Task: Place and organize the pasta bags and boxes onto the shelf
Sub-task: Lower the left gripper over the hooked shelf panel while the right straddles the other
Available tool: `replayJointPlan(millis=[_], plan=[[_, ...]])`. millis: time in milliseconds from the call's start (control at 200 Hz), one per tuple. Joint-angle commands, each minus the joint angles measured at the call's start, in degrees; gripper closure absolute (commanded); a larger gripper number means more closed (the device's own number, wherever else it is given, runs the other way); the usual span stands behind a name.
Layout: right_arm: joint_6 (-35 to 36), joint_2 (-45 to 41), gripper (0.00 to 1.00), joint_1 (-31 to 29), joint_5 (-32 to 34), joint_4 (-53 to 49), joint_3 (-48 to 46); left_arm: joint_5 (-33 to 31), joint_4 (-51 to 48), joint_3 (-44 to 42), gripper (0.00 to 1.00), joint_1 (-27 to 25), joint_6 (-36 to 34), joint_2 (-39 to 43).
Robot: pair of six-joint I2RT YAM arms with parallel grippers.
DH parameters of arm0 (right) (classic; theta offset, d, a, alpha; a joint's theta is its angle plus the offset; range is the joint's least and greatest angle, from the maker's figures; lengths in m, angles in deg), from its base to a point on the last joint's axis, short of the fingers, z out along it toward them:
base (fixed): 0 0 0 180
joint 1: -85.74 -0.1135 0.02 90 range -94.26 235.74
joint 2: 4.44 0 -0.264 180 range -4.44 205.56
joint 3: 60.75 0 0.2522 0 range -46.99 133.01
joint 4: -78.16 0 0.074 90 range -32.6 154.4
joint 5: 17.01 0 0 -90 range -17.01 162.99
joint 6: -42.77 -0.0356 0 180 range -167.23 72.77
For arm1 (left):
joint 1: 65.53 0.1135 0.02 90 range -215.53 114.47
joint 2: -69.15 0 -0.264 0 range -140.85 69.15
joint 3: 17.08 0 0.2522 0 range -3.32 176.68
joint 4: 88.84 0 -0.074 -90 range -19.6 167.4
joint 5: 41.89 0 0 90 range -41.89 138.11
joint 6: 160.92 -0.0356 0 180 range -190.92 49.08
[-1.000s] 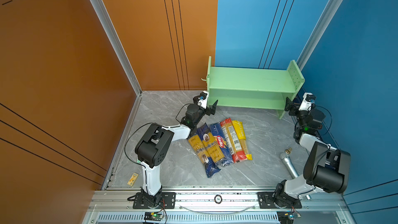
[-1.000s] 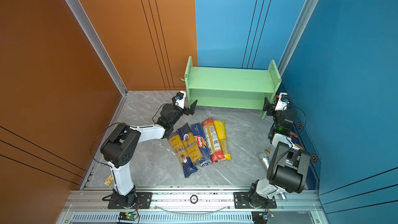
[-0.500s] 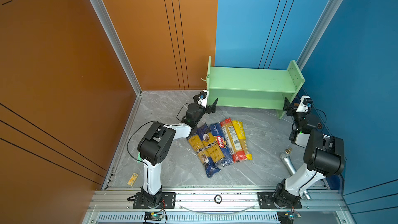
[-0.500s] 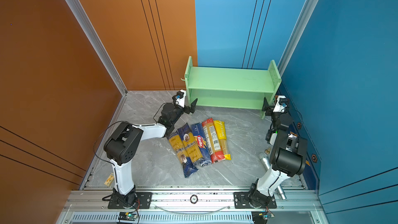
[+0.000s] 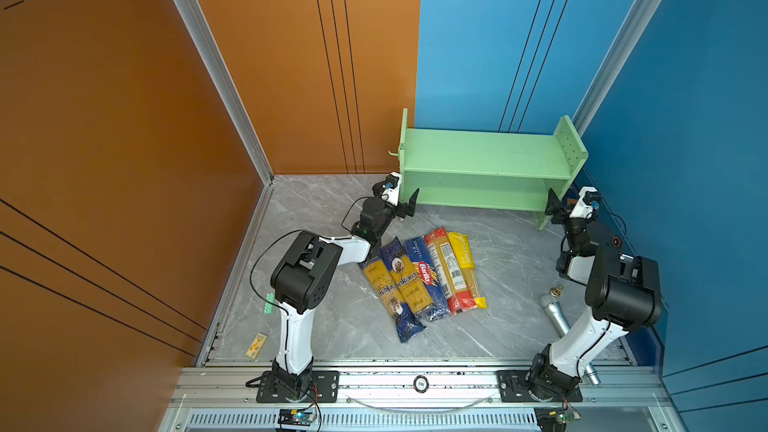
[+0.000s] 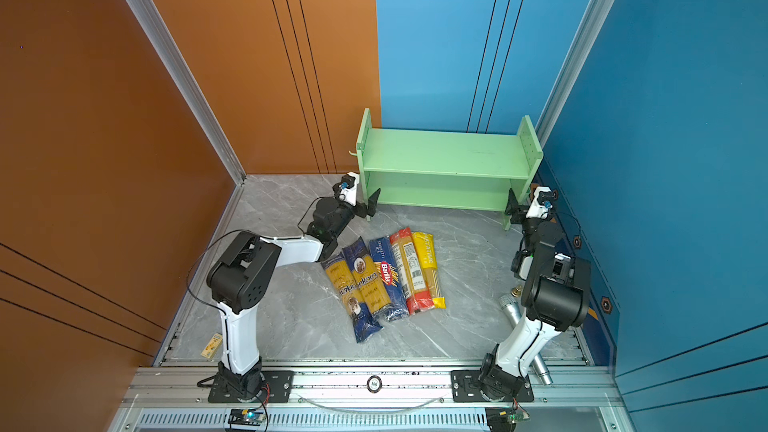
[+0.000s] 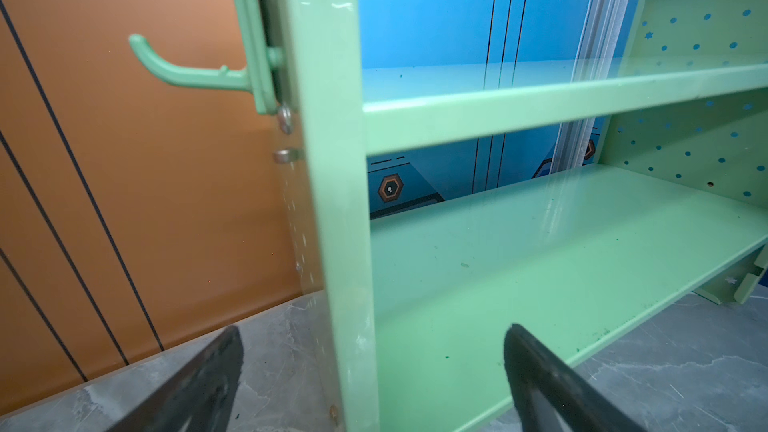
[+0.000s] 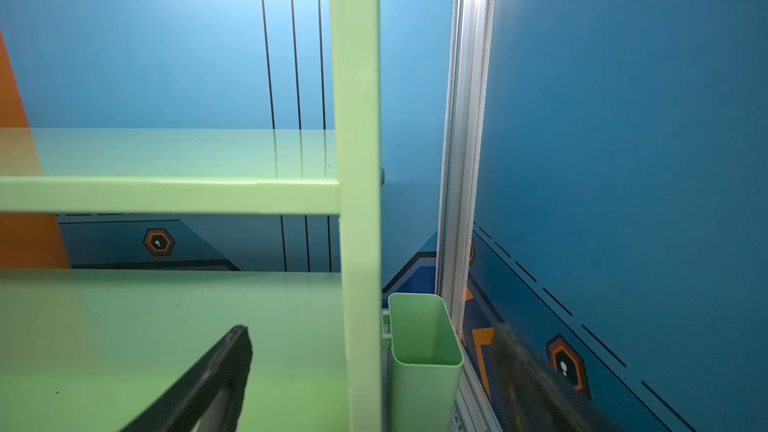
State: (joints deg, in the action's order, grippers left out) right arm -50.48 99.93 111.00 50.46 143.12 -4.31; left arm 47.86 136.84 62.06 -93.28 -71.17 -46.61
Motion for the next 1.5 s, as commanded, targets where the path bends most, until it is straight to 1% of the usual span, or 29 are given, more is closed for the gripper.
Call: replayJointPlan(millis=[0, 426, 566, 741, 841, 881, 891, 916, 1011, 1071, 1141, 1232, 1382, 1497], plan=[[0.1, 0.9, 0.13, -0.4, -1.3, 1.2, 1.6, -0.9, 1.2, 2.0, 0.02, 0.3, 0.7, -1.0], [0.7, 3.3, 0.14, -1.4, -0.8, 0.9, 3.2, -0.4, 1.1, 3.2, 0.02, 0.4, -0.1, -1.8], [0.8, 3.6, 0.15, -1.5, -0.7, 0.8, 3.6, -0.3, 1.1, 3.5, 0.00, 0.4, -0.2, -2.1], [1.0, 3.6, 0.17, -1.8, -0.7, -0.3, 4.4, -0.1, 1.1, 4.0, 0.07, 0.4, -0.1, -2.4], [1.1, 3.6, 0.23, -2.0, -0.5, -0.5, 4.5, -0.1, 1.2, 4.1, 0.12, 0.4, 0.2, -2.5], [1.2, 3.5, 0.26, -2.1, -0.5, -0.7, 4.5, -0.1, 1.2, 4.1, 0.13, 0.4, 0.2, -2.4], [1.1, 3.5, 0.26, -2.1, -0.5, -0.7, 4.5, -0.1, 1.2, 4.1, 0.16, 0.3, 0.2, -2.4], [1.2, 3.5, 0.27, -2.1, -0.6, -0.8, 4.5, -0.2, 1.2, 4.1, 0.19, 0.4, 0.3, -2.4], [1.2, 3.6, 0.31, -2.1, -0.9, -0.8, 4.6, -0.1, 1.2, 4.0, 0.25, 0.2, 0.3, -2.1], [1.2, 3.7, 0.36, -2.2, -1.0, -0.9, 4.5, -0.1, 1.2, 3.8, 0.29, 0.2, 0.2, -2.0], [1.2, 3.7, 0.39, -2.2, -1.1, -0.9, 4.5, -0.3, 1.2, 3.6, 0.33, 0.0, -0.1, -1.8], [1.2, 3.6, 0.42, -2.3, -1.4, -1.4, 4.8, -0.5, 1.2, 3.4, 0.36, -0.1, -0.1, -1.7], [1.7, 2.9, 0.48, -2.6, -2.0, -2.7, 4.9, -0.3, 1.2, 3.2, 0.45, -0.2, -0.2, -1.7], [1.8, 2.6, 0.53, -2.7, -2.2, -3.3, 5.1, -0.2, 1.3, 3.1, 0.50, -0.2, -0.4, -1.4]])
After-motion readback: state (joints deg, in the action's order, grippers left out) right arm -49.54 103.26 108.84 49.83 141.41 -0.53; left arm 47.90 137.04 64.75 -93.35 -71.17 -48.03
